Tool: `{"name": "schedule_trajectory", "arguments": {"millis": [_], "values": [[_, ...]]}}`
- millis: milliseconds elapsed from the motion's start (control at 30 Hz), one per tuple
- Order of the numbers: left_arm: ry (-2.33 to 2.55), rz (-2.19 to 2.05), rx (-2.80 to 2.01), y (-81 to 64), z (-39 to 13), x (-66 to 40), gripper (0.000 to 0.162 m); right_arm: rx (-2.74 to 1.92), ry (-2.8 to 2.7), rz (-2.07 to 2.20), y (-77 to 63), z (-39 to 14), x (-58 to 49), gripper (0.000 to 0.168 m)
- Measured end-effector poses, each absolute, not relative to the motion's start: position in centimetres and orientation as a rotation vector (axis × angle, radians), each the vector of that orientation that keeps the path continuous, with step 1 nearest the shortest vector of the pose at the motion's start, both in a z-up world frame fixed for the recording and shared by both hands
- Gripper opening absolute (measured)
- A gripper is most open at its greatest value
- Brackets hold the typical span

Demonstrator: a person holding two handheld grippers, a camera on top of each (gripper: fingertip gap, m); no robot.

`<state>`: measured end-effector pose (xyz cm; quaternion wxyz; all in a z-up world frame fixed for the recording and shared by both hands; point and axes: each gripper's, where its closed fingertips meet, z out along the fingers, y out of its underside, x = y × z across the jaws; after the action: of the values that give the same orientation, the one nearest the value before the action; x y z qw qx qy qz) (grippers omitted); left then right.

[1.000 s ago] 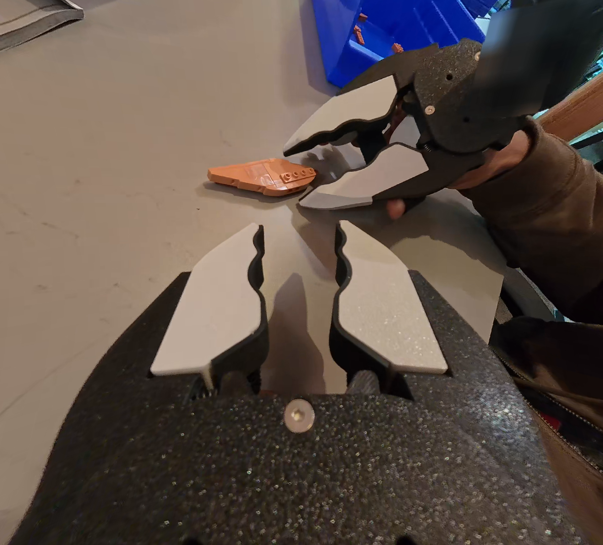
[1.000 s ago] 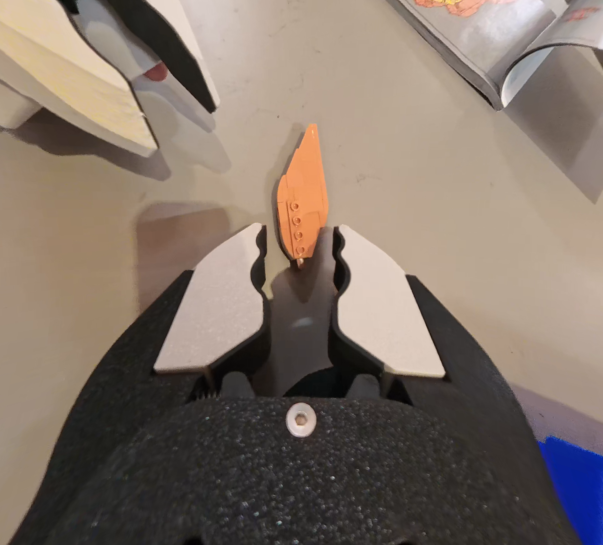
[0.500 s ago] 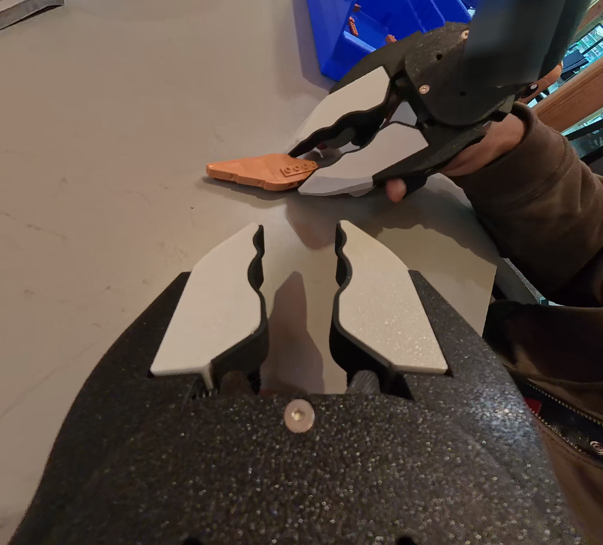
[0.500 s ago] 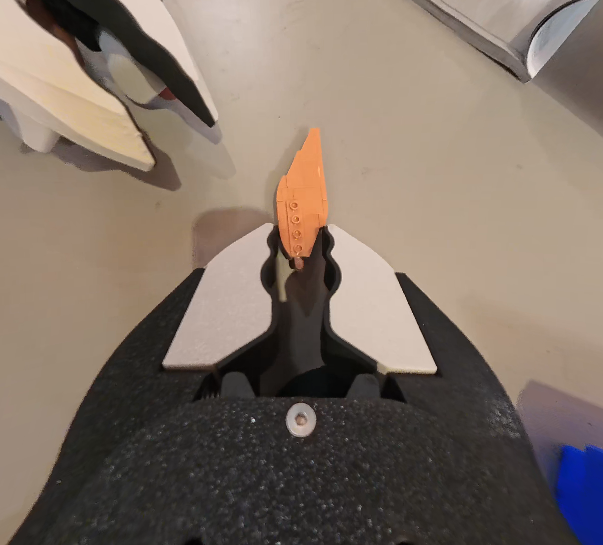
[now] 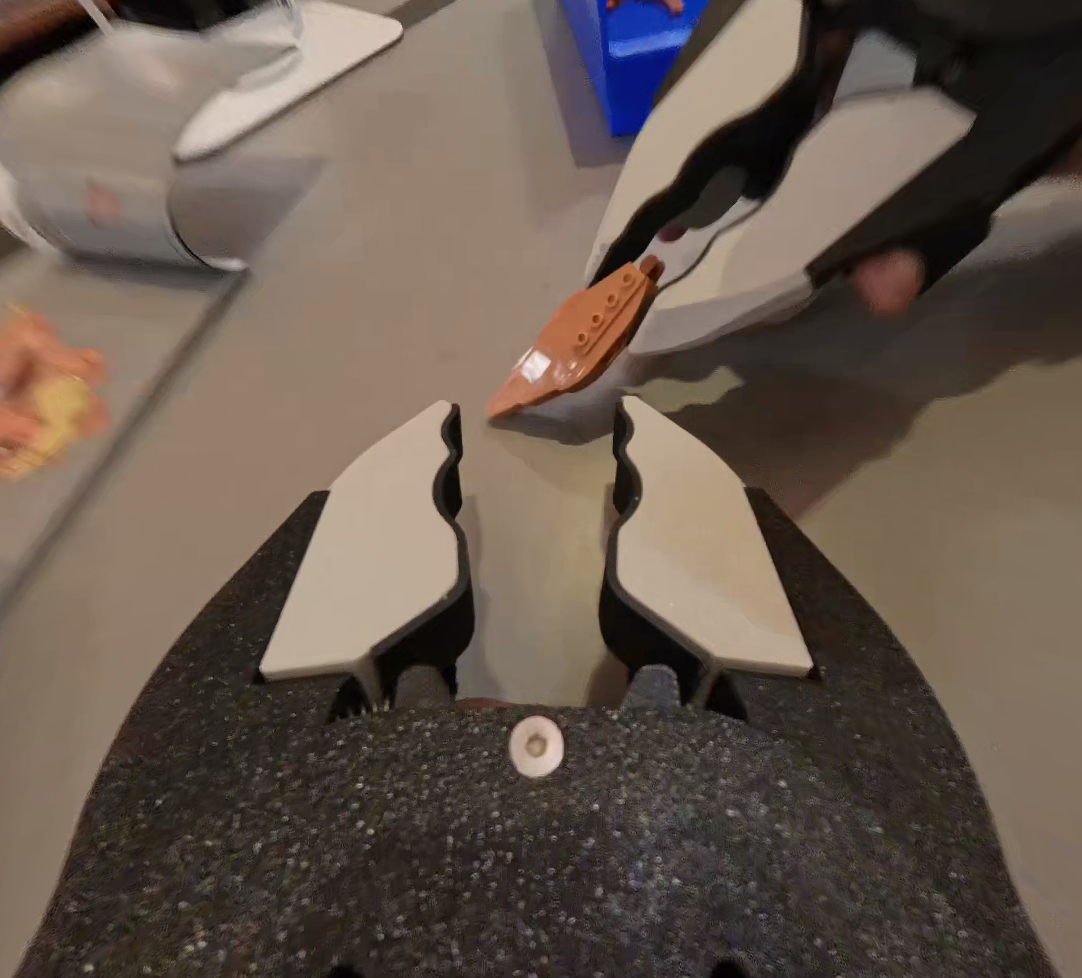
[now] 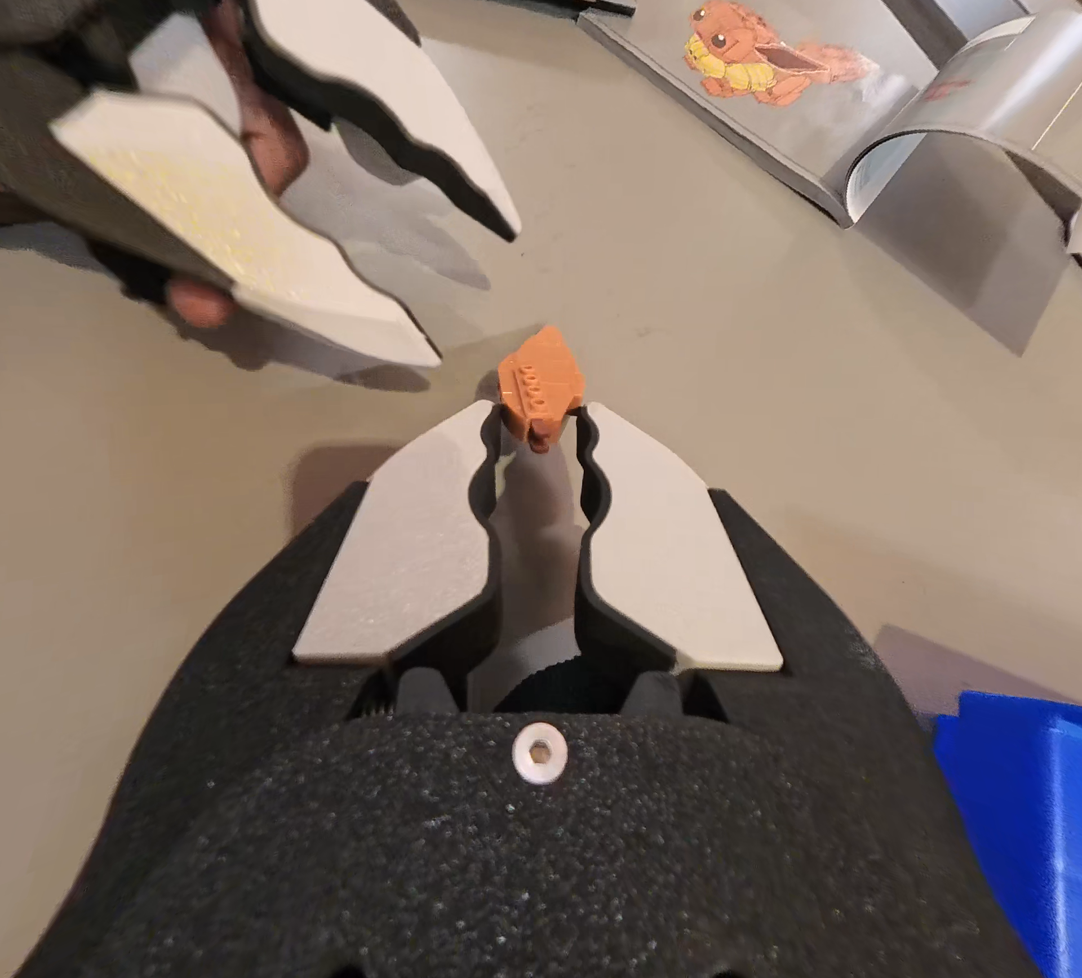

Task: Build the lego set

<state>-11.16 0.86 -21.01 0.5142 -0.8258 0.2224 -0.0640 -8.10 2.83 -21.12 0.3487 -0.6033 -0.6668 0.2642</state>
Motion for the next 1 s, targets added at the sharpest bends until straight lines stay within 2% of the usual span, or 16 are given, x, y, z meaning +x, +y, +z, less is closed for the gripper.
{"name": "schedule_trajectory", "arguments": {"millis": [100, 200, 300, 367, 500, 700, 1000], "values": [[0.721, 0.089, -1.972, 1.6, -22.1, -11.0, 0.051, -1.59, -1.702, 0.743, 2.3, -20.5, -8.3, 0.024], [0.8, 0.153, -1.939, 2.2, -22.5, -9.9, 0.047, -1.603, -1.682, 0.814, 1.4, -19.9, -8.8, 0.024], [0.788, 0.169, -1.926, 2.7, -22.3, -9.7, 0.023, -1.592, -1.671, 0.827, 0.9, -19.8, -9.2, 0.024], [0.762, 0.114, -1.935, 2.6, -22.2, -9.5, 0.02, -1.575, -1.656, 0.835, 0.8, -19.5, -9.3, 0.024], [0.609, -0.161, -1.9, 2.2, -20.3, -8.9, 0.019, -1.55, -1.567, 0.947, 1.2, -17.9, -8.5, 0.037], [0.335, -0.958, -1.569, 0.8, -14.3, -5.1, 0.019, -1.572, -1.374, 1.457, 0.5, -14.5, -5.5, 0.038], [0.252, -1.347, -1.221, 0.0, -9.8, -0.7, 0.019, -1.551, -1.229, 1.732, -1.1, -12.6, -0.5, 0.035]]}}
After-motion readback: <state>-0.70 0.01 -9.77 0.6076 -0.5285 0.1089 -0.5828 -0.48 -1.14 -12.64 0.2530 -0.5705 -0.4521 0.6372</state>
